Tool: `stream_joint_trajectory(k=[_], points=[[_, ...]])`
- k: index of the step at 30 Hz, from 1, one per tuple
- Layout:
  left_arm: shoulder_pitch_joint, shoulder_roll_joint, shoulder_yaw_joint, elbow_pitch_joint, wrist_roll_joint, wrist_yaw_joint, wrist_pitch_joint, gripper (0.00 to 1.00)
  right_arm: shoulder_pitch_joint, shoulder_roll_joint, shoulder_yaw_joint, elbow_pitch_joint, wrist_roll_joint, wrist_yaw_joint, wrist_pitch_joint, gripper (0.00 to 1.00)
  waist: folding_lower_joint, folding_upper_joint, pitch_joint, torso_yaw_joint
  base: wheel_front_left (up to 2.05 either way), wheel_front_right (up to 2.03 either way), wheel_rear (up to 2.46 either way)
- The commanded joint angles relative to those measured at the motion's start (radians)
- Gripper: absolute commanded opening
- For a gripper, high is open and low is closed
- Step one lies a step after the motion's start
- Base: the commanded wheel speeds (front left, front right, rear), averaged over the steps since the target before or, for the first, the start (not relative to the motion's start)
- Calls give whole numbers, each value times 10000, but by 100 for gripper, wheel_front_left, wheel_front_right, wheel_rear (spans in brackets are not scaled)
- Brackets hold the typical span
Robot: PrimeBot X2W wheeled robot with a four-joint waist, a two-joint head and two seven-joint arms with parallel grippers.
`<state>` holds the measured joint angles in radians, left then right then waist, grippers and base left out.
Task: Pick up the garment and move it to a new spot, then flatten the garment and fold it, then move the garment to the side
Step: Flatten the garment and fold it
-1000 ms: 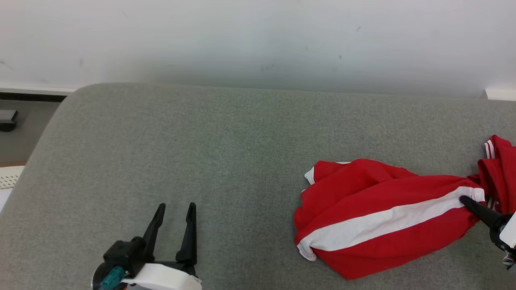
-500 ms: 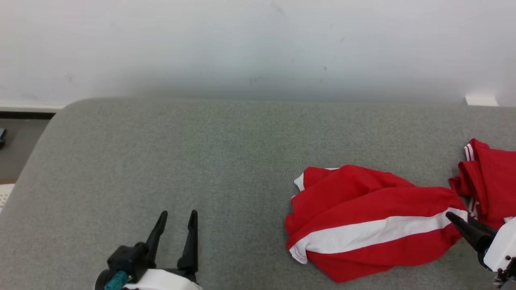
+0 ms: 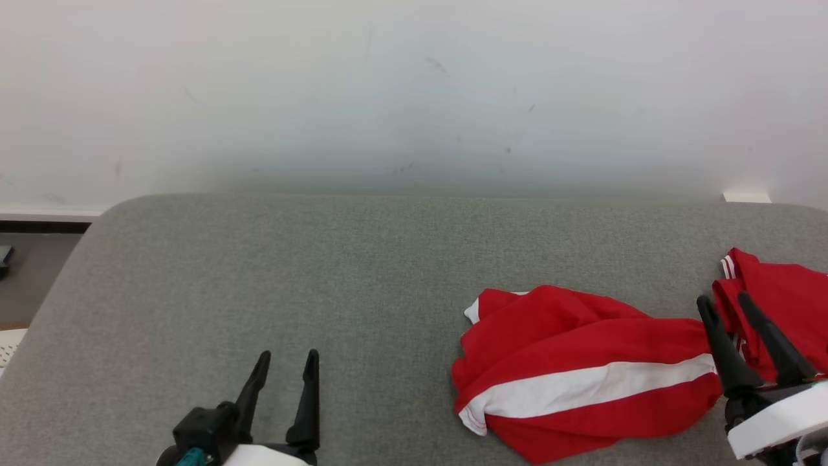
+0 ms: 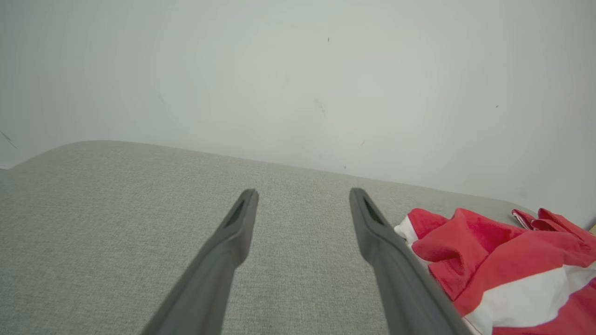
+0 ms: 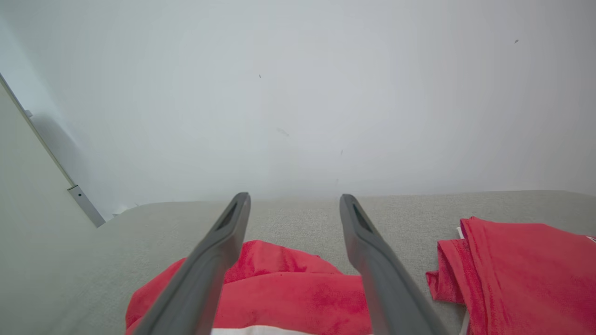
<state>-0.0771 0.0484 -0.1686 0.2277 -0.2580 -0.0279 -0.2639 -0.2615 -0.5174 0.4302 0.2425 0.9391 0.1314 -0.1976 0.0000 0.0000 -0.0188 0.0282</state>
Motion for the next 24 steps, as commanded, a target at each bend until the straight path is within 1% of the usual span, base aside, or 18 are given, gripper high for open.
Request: stream_joint_trajectory(k=[1, 3, 4, 8, 11, 15, 18, 21, 24], points=[[116, 40, 13, -24, -51, 12, -1, 100, 331, 326, -199, 103, -445, -18, -314, 100, 0, 0, -41, 19, 0, 0, 0], [184, 42, 35, -21, -85, 29, -1, 100, 602, 860, -649, 59, -1152, -18, -574, 100, 0, 0, -112, 13, 0, 0, 0], [184, 42, 35, -21, -85, 29, -1, 100, 602, 860, -649, 59, -1152, -18, -574, 100, 0, 0, -112, 13, 0, 0, 0], [252, 40, 85, -100, -137, 75, -1, 100, 1272, 2009, -1741, -456, -2392, -18, -669, 100, 0, 0, -179, -105, 0, 0, 0], [325, 39, 87, -142, -180, 112, -1, 100, 1732, 2649, -2211, -922, -3083, -20, -674, 100, 0, 0, -177, -235, 0, 0, 0], [337, 42, 50, -165, -216, 85, -1, 100, 1953, 2977, -2344, -1145, -3629, -18, -673, 100, 0, 0, -163, -398, 0, 0, 0], [273, 37, -69, -166, -399, 3, -1, 100, 1948, 3158, -2491, -1375, -3631, -18, -673, 100, 0, 0, -129, -546, 0, 0, 0], [338, 37, -660, 575, -949, -264, 0, 100, 1927, 3191, -2626, -1443, -3731, -18, -674, 100, 0, 0, -84, -731, 0, 0, 0], [-51, 43, -1470, 1316, -1318, -500, 79, 100, 1945, 3231, -2755, -1402, -3760, -18, -674, 100, 0, 0, 19, -963, 0, 0, 0]])
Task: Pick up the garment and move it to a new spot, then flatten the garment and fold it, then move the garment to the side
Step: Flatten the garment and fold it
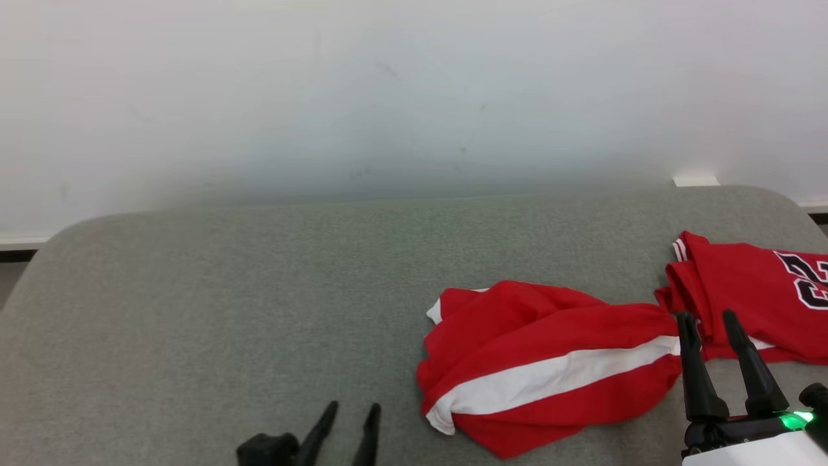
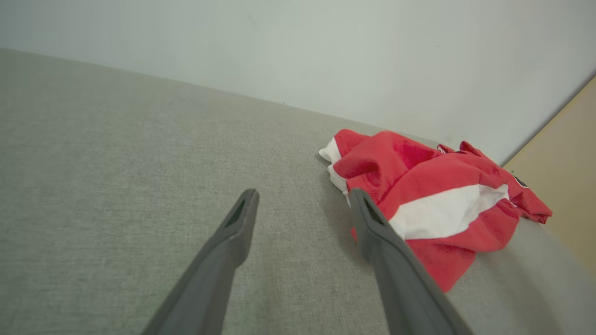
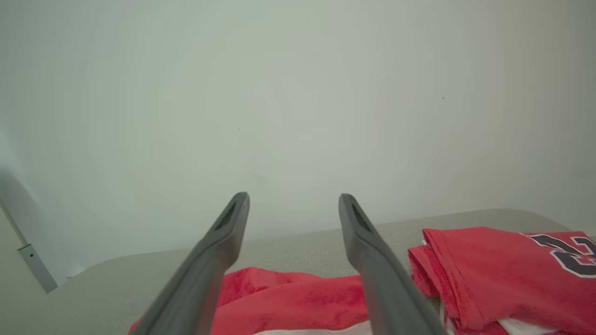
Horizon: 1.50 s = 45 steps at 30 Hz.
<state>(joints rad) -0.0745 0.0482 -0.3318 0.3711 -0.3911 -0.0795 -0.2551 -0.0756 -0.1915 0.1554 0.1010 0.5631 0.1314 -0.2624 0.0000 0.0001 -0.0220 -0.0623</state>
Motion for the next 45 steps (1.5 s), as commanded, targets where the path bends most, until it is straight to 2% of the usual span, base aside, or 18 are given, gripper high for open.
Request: stream_joint_trajectory(k=[1, 9, 16, 20, 21, 24, 25, 30, 39, 45], points=[[-160, 47, -73, 97, -141, -44, 51, 100, 75, -13, -45, 21, -14, -18, -26, 100, 0, -1, 98, -145, 0, 0, 0], [-1042, 48, -1619, 1581, -1719, -409, 809, 100, -219, 142, 8, 16, -87, -18, -25, 100, 0, -1, 657, -1014, 0, 0, 0], [-1869, 47, -2074, 2616, -2704, -500, 835, 100, -433, 286, -30, 42, -90, -18, -27, 100, 0, -1, 1126, -1609, 0, 0, 0], [-2261, 48, -2010, 2953, -2917, -522, 434, 100, -440, 357, -86, 10, -128, -18, -26, 100, 0, -1, 1235, -1700, 0, 0, 0], [-2305, 48, -2002, 2989, -2917, -526, 371, 90, -423, 365, -118, 5, -154, -18, -26, 100, 0, -1, 1237, -1685, 0, 0, 0], [-2339, 99, -2082, 2926, -2923, -534, 237, 8, -298, 342, -182, 64, -207, -18, -26, 100, 0, -1, 1173, -1566, 0, 0, 0], [-2316, 140, -2149, 2838, -2910, -530, 200, 0, -272, 337, -200, 83, -236, -18, -28, 100, 0, -1, 1152, -1508, 0, 0, 0], [-2163, 657, -2618, 2170, -2871, -516, 353, 0, -170, 235, -286, 153, -294, -18, -28, 100, 0, -1, 920, -1064, 0, 0, 0], [-2786, 2642, -2497, 1052, -2875, -518, 1168, 0, -65, 86, -115, 291, -309, -18, -26, 100, 0, -1, 380, -314, 0, 0, 0], [-2437, 3580, -2700, 1174, -3053, -517, 2157, 0, 3, 8, 99, 511, -257, -18, -28, 100, 0, -1, 327, -188, 0, 0, 0]])
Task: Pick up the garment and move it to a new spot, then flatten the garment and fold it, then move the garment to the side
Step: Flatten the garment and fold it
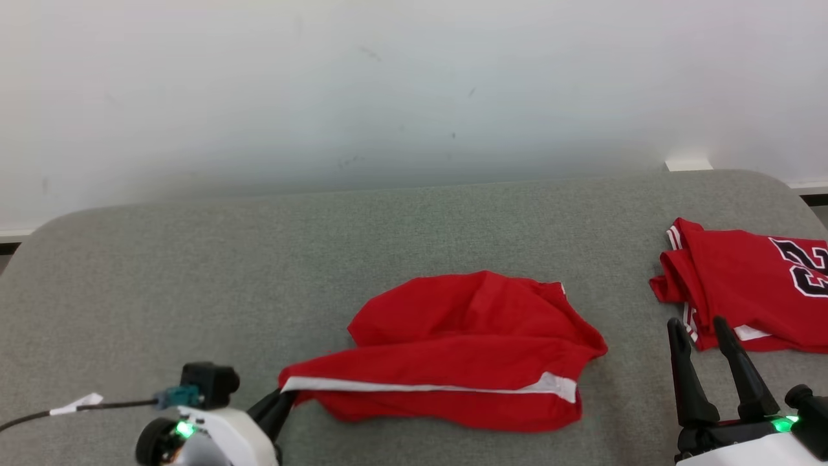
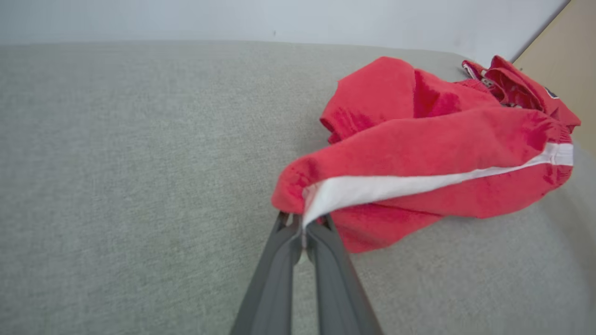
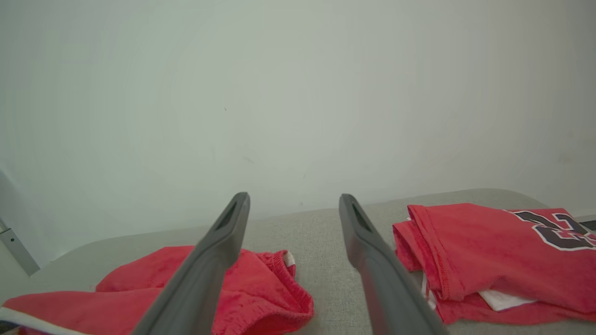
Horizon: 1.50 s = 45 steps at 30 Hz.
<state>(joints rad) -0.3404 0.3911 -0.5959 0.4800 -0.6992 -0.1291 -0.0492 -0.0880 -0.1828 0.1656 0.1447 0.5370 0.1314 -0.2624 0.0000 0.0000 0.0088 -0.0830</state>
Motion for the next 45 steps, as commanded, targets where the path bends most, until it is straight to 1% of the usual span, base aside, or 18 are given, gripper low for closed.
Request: stream_joint_trajectory(k=[1, 3, 4, 5, 6, 10, 12, 13, 17, 19, 22, 26, 30, 33, 35, 38, 41, 45], points=[[290, 219, -94, 148, -2, -21, 152, 0, 131, -91, -20, 100, 3, -18, -26, 100, 0, 0, 31, 33, 0, 0, 0], [361, 375, -192, 264, 169, -21, 128, 0, 140, -121, -27, 158, 5, -18, -26, 100, 0, 0, 62, 47, 0, 0, 0], [389, 362, -235, 335, 189, -21, 63, 7, 129, -143, -22, 186, -4, -18, -26, 100, 0, 0, 73, 56, 0, 0, 0], [424, 318, -263, 408, 188, -21, -23, 45, 120, -157, -22, 208, -11, -18, -26, 100, 0, 0, 77, 65, 0, 0, 0], [432, 283, -283, 473, 197, -21, -87, 100, 114, -169, -14, 234, -8, -18, -27, 100, 0, 0, 79, 73, 0, 0, 0], [384, 213, -267, 578, 406, 70, -644, 100, 108, -170, 26, 288, -22, -18, -27, 100, 0, 0, 23, 113, 0, 0, 0], [474, 248, -229, 517, 465, 251, -883, 100, 164, -168, 32, 306, -28, -18, -27, 100, 0, 0, -32, 138, 0, 0, 0], [474, 248, -229, 517, 465, 251, -883, 100, 164, -168, 32, 306, -28, -18, -27, 100, 0, 0, -32, 138, 0, 0, 0], [727, 511, -137, 277, 687, 755, -1218, 100, 284, -220, -52, 282, -15, -18, -28, 100, 0, 0, -119, 218, 0, 0, 0], [875, 603, -5, 25, 715, 1047, -1352, 100, 326, -250, -128, 238, -26, -18, -27, 100, 0, 0, -152, 265, 0, 0, 0], [1082, 751, 401, -470, 776, 1686, -1708, 100, 340, -262, -256, 136, -119, -18, -27, 100, 0, 0, -198, 351, 0, 0, 0], [1463, 651, 1171, -1433, 889, 2582, -2084, 100, 329, -169, -288, -103, -242, -18, -27, 100, 0, 0, -258, 404, 0, 0, 0], [2025, 272, 2348, -2665, 1377, 3283, -2151, 100, 423, -33, -394, -387, -354, -18, -27, 100, 0, 0, -336, 392, 0, 0, 0], [2667, -259, 3180, -3472, 2047, 3569, -2148, 100, 477, 122, -573, -672, -570, -18, -28, 100, 0, 0, -371, 339, 0, 0, 0], [3000, -636, 3637, -3862, 2492, 3598, -2150, 100, 619, 289, -746, -866, -742, -18, -27, 100, 0, 0, -421, 328, 0, 0, 0], [3444, -1289, 4249, -4213, 3096, 3492, -2152, 100, 896, 526, -1025, -1210, -1234, -18, -27, 100, 0, 0, -434, 329, 0, 0, 0], [3698, -1829, 4644, -4196, 3661, 3136, -2153, 100, 1128, 719, -1011, -1413, -1650, -18, -27, 100, 0, 0, -441, 347, 0, 0, 0], [3783, -2262, 5082, -3809, 4218, 2572, -2154, 100, 1255, 701, -689, -1171, -1878, -20, -27, 100, 0, 0, -439, 295, 0, 0, 0]])
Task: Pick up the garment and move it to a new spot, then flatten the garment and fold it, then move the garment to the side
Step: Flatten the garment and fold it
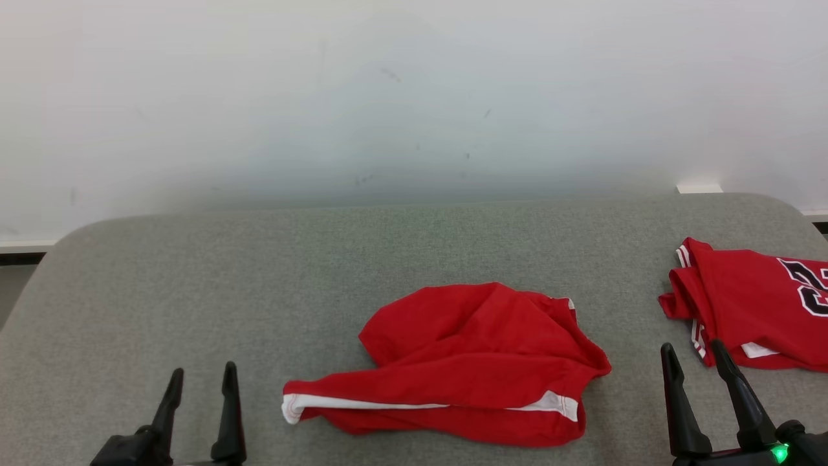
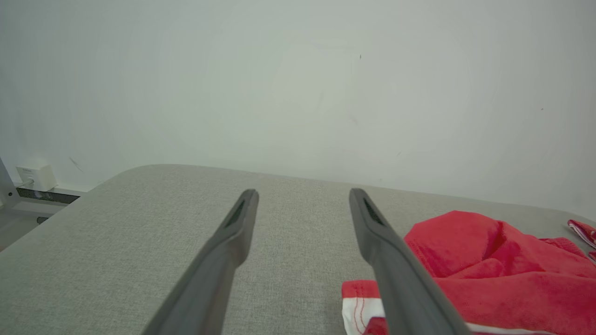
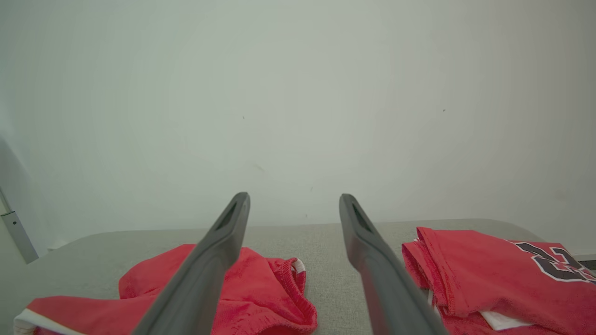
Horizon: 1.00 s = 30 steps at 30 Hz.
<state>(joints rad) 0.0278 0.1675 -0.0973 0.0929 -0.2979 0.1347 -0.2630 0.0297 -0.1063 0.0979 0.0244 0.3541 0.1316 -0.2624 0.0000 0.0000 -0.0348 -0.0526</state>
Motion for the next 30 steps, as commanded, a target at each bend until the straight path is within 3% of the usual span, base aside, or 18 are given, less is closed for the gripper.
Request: stream_joint_trajectory(k=[1, 15, 20, 30], points=[[78, -129, 188, 125, 294, -185, -16, 100, 57, -67, 26, 92, -57, -22, -27, 100, 0, 0, -5, -13, 0, 0, 0], [-146, -830, 1052, 755, 991, -1396, -16, 100, -151, -142, 245, 592, 191, -20, -27, 100, 0, 0, 71, -107, 0, 0, 0], [-210, -984, 871, 1329, 751, -1965, -17, 100, -157, -568, 1338, 1553, 823, -22, 40, 100, 0, 0, 207, -54, 0, 0, 0], [-718, -1023, 88, 3369, 290, -2484, 86, 100, -1224, -1082, 3479, 3108, 2422, -22, 706, 100, 0, 0, 374, 56, 0, 0, 0]])
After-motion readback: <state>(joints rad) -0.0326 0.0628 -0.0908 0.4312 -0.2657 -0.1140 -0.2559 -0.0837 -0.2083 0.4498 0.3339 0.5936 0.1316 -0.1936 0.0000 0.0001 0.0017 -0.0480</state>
